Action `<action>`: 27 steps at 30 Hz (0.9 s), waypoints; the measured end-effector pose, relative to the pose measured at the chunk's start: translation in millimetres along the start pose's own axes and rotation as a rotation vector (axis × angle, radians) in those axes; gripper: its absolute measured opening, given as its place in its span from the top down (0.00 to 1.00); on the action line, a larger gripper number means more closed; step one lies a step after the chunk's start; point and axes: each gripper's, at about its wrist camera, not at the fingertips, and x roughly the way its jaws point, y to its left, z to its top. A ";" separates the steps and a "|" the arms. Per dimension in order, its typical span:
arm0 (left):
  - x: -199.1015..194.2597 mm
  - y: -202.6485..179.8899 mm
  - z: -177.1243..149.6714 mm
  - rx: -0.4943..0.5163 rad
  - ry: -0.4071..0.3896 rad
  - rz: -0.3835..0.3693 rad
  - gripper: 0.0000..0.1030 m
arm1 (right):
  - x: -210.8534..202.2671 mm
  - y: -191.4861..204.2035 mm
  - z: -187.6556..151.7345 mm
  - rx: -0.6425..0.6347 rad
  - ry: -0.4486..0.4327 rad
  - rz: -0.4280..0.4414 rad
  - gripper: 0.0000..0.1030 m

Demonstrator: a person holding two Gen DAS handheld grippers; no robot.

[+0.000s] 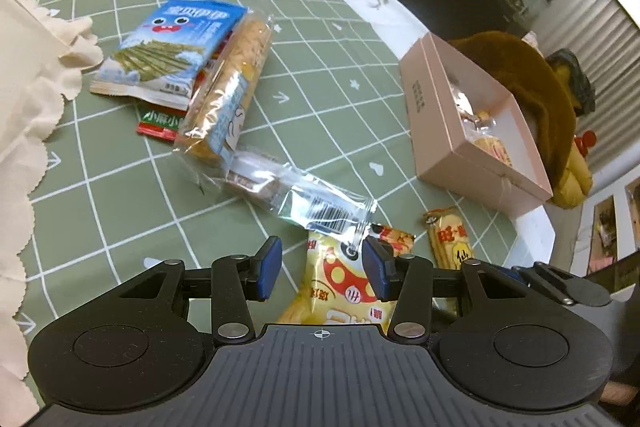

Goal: Organize snacks

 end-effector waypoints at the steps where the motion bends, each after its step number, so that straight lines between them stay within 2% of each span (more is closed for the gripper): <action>1: -0.6 -0.6 -0.2 0.003 -0.009 0.004 0.52 | 2.4 4.6 -0.9 -0.025 -0.006 -0.019 0.19; 5: 2.6 5.7 4.9 -0.048 -0.029 0.030 0.52 | 10.1 15.6 -3.6 -0.113 -0.018 -0.100 0.18; 8: 8.0 14.6 17.6 -0.113 -0.066 0.083 0.52 | 9.1 13.0 -4.2 -0.127 -0.021 -0.101 0.18; 12: 24.5 24.2 36.9 -0.178 -0.061 0.132 0.52 | 8.1 6.4 -5.4 -0.120 -0.019 -0.109 0.18; 14: 33.7 21.0 44.3 -0.156 -0.049 0.158 0.53 | 6.9 3.2 -5.1 -0.108 -0.020 -0.119 0.18; 16: 44.6 13.1 48.5 -0.080 -0.032 0.201 0.49 | 3.7 -1.8 -3.8 -0.088 -0.032 -0.126 0.18; 19: 47.3 8.0 47.9 0.013 -0.040 0.221 0.47 | -1.2 -13.2 -1.5 -0.054 -0.058 -0.163 0.18; 22: 41.7 13.9 42.7 0.016 -0.042 0.223 0.47 | 2.4 -29.2 -1.3 -0.010 -0.043 -0.197 0.18; 25: 35.1 22.7 37.9 0.011 -0.054 0.254 0.48 | 9.7 -46.2 -5.4 0.066 0.003 -0.165 0.18; 27: 33.6 26.5 39.7 -0.010 -0.057 0.247 0.49 | 15.0 -54.0 -10.1 0.118 0.031 -0.136 0.18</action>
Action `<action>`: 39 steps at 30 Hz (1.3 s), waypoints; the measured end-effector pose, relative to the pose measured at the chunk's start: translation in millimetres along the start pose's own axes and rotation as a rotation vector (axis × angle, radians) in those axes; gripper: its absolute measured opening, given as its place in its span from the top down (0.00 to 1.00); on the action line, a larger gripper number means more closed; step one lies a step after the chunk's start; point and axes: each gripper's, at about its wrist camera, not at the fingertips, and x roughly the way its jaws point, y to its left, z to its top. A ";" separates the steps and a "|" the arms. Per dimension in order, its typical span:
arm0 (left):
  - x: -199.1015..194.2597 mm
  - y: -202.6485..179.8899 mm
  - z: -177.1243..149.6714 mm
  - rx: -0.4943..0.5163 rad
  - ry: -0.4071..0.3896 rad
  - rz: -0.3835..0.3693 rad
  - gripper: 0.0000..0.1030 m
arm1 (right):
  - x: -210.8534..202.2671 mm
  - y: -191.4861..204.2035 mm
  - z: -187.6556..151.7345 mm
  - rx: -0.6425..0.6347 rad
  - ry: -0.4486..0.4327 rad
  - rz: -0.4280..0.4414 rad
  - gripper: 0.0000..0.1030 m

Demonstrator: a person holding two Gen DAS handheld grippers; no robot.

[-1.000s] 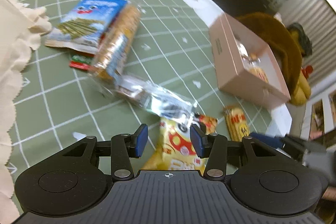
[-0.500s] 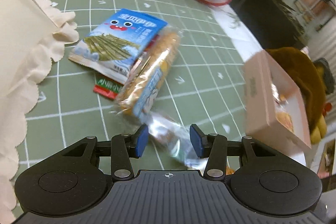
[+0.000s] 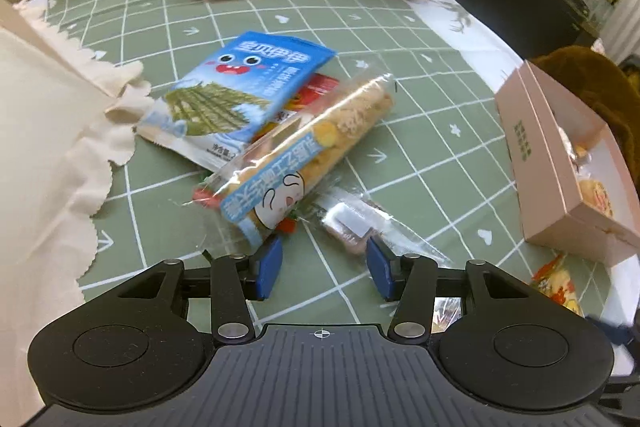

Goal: Organize snacks
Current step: 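Close the left tool on the small clear wrapped packet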

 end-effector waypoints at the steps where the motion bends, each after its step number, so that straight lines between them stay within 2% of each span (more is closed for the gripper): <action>1: 1.3 -0.5 2.2 -0.005 0.004 -0.003 0.51 | 0.0 -0.3 -2.0 0.005 -0.011 0.001 0.16; 3: 4.5 -5.6 6.5 0.006 0.009 -0.018 0.59 | 0.5 4.1 -4.9 -0.009 -0.017 -0.011 0.15; 4: 7.6 -10.7 7.7 0.022 0.014 -0.030 0.69 | 0.8 6.0 -5.0 -0.016 -0.021 -0.014 0.14; 6: 13.8 -24.0 8.3 0.077 0.014 -0.032 0.71 | 1.2 8.7 -5.5 -0.018 -0.024 -0.009 0.14; 8: 14.6 -34.2 4.4 0.128 0.029 -0.057 0.79 | 1.8 8.7 -5.4 -0.015 -0.026 -0.009 0.14; 13: 4.9 -47.9 -20.1 0.219 0.052 -0.155 0.81 | 1.8 6.1 -8.2 -0.010 -0.040 -0.010 0.12; 15: -0.7 -47.4 -29.6 0.225 0.060 -0.195 0.81 | 1.8 5.2 -8.8 -0.008 -0.044 -0.011 0.12; 21: -16.4 -34.3 -50.4 0.219 0.080 -0.245 0.81 | 2.2 4.4 -10.9 0.005 -0.054 -0.020 0.08; 24: -21.6 -27.4 -55.6 0.214 0.073 -0.229 0.81 | 2.2 4.2 -12.9 0.014 -0.063 -0.027 0.07; 29: -21.2 -11.0 -52.4 0.144 0.064 -0.221 0.81 | 2.0 4.4 -14.2 0.027 -0.061 -0.036 0.05; 33: -19.3 -12.5 -49.0 0.137 0.061 -0.210 0.81 | 1.0 3.8 -17.6 0.027 -0.067 -0.037 0.03; 36: -19.6 -12.0 -42.2 0.083 0.054 -0.219 0.79 | 0.7 3.3 -20.3 0.026 -0.072 -0.036 0.00; 39: -21.2 -6.3 -20.9 -0.023 0.009 -0.226 0.78 | 0.4 3.2 -20.6 0.025 -0.076 -0.035 0.00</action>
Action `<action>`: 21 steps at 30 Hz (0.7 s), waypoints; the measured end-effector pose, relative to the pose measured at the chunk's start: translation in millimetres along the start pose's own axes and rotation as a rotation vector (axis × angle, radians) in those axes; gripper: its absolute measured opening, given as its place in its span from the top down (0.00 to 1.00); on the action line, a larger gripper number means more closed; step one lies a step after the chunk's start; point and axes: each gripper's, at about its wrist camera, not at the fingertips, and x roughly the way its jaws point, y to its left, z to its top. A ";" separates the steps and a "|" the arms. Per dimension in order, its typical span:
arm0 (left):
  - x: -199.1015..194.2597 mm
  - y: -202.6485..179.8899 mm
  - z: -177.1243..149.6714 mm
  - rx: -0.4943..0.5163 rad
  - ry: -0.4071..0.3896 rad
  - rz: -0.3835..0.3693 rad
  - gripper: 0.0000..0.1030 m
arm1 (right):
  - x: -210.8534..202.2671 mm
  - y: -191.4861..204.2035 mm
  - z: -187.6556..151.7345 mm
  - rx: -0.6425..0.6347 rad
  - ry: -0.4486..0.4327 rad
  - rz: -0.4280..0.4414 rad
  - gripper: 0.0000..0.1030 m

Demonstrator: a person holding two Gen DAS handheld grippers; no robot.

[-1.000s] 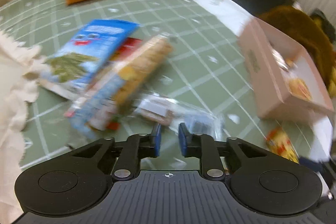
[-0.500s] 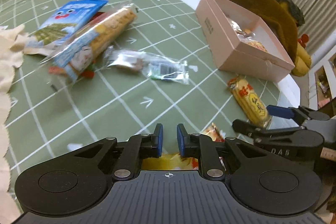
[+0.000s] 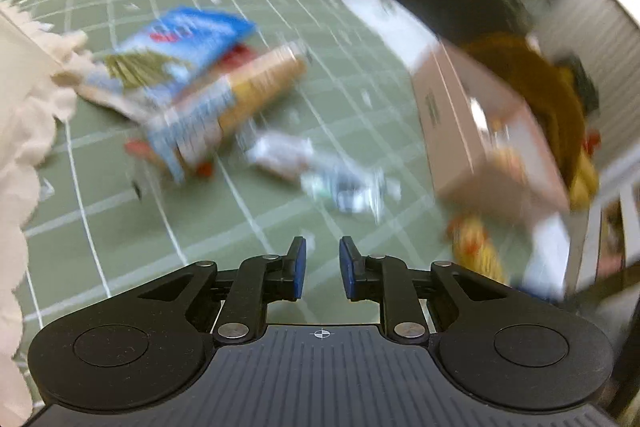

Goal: Organize snacks
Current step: 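Close the left tool on the small clear wrapped packet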

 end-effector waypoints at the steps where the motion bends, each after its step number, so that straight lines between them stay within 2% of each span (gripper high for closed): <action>1: 1.2 4.8 9.2 -0.055 -0.019 0.010 0.76 | 0.0 -0.1 0.1 0.000 0.000 0.000 0.00; 4: 20.9 25.0 37.5 -0.228 -0.022 0.068 0.73 | -0.4 0.1 -1.0 0.003 -0.008 -0.003 0.00; 6: 39.3 27.6 52.0 -0.254 -0.014 0.101 0.73 | -1.2 0.4 -2.0 0.008 -0.013 -0.008 0.00; 8: 51.8 14.1 60.6 -0.168 -0.018 0.099 0.73 | -2.5 0.1 -3.4 0.009 -0.013 -0.008 0.00; 10: 65.0 -8.6 61.1 -0.009 0.044 0.032 0.73 | -3.6 -0.5 -4.6 0.006 -0.013 -0.005 0.00; 12: 69.8 -29.0 49.2 0.157 0.095 -0.030 0.72 | -4.8 -1.0 -5.7 0.000 -0.008 0.002 0.00; 14: 63.7 -44.0 31.6 0.312 0.108 -0.036 0.71 | -6.3 -1.5 -6.5 -0.010 0.004 0.011 0.00; 16: 51.2 -44.0 17.9 0.345 0.087 -0.033 0.71 | -7.8 -2.4 -7.3 -0.022 0.012 0.022 0.00; 19: 28.5 -29.0 11.2 0.318 0.032 -0.057 0.71 | -9.4 -2.0 -10.0 -0.023 0.002 0.022 0.00; 21: 22.9 -15.7 16.2 0.276 0.022 -0.038 0.71 | -10.0 -1.1 -11.2 -0.016 -0.005 0.016 0.00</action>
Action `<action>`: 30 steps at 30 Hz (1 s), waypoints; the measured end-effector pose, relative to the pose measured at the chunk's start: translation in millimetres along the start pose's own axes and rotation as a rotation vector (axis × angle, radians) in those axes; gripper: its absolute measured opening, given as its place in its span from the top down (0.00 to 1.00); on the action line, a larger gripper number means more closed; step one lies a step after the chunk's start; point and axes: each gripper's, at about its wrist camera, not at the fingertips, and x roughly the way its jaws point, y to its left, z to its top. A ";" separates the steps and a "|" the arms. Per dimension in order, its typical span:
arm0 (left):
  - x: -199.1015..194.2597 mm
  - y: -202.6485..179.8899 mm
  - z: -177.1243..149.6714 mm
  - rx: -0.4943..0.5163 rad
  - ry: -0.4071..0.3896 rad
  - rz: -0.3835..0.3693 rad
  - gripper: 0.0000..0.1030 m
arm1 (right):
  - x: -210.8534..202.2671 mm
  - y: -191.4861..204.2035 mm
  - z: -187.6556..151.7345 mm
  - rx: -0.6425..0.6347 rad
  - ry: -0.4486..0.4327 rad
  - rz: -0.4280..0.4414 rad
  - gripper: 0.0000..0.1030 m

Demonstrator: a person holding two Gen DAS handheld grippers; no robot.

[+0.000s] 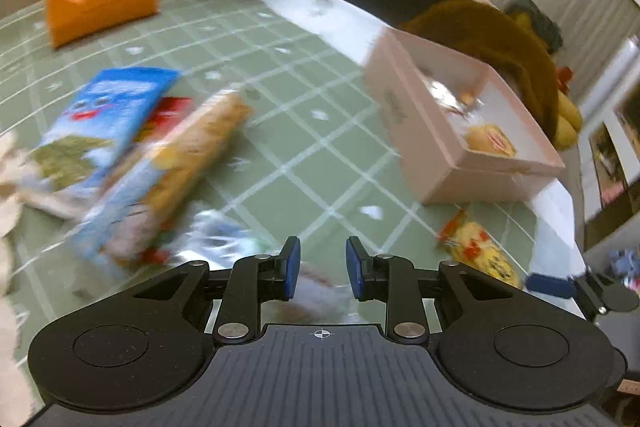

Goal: Organize snacks
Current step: 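Close the left tool on the small clear wrapped packet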

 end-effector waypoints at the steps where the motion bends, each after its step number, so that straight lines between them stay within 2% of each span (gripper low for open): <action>1: -1.7 9.3 1.0 -0.038 0.003 0.019 0.71 | -0.2 0.5 -0.7 0.001 -0.004 -0.002 0.00; 5: -5.8 44.3 4.3 -0.248 0.012 0.138 0.72 | -1.5 1.1 -3.3 0.000 -0.019 -0.004 0.00; 7: -8.2 49.5 -0.7 -0.308 0.023 0.118 0.72 | -2.0 1.0 -3.9 -0.002 -0.021 -0.003 0.00; 10: -3.0 41.4 -3.0 -0.347 0.052 0.080 0.71 | -2.7 1.3 -5.5 0.000 -0.028 -0.005 0.00; 14: 18.3 16.5 7.5 -0.273 0.059 0.078 0.70 | -2.6 2.0 -4.3 0.000 -0.022 -0.007 0.00; 17: 22.4 -15.5 3.2 -0.078 0.052 0.104 0.68 | -2.6 1.8 -4.5 -0.001 -0.025 -0.006 0.00; 19: 22.4 -27.9 -0.3 -0.013 0.055 0.114 0.68 | -2.8 2.0 -5.5 -0.001 -0.031 -0.006 0.00; 30: -0.3 -41.6 -6.3 0.022 0.018 0.125 0.68 | -3.7 1.7 -7.4 -0.002 -0.050 -0.005 0.00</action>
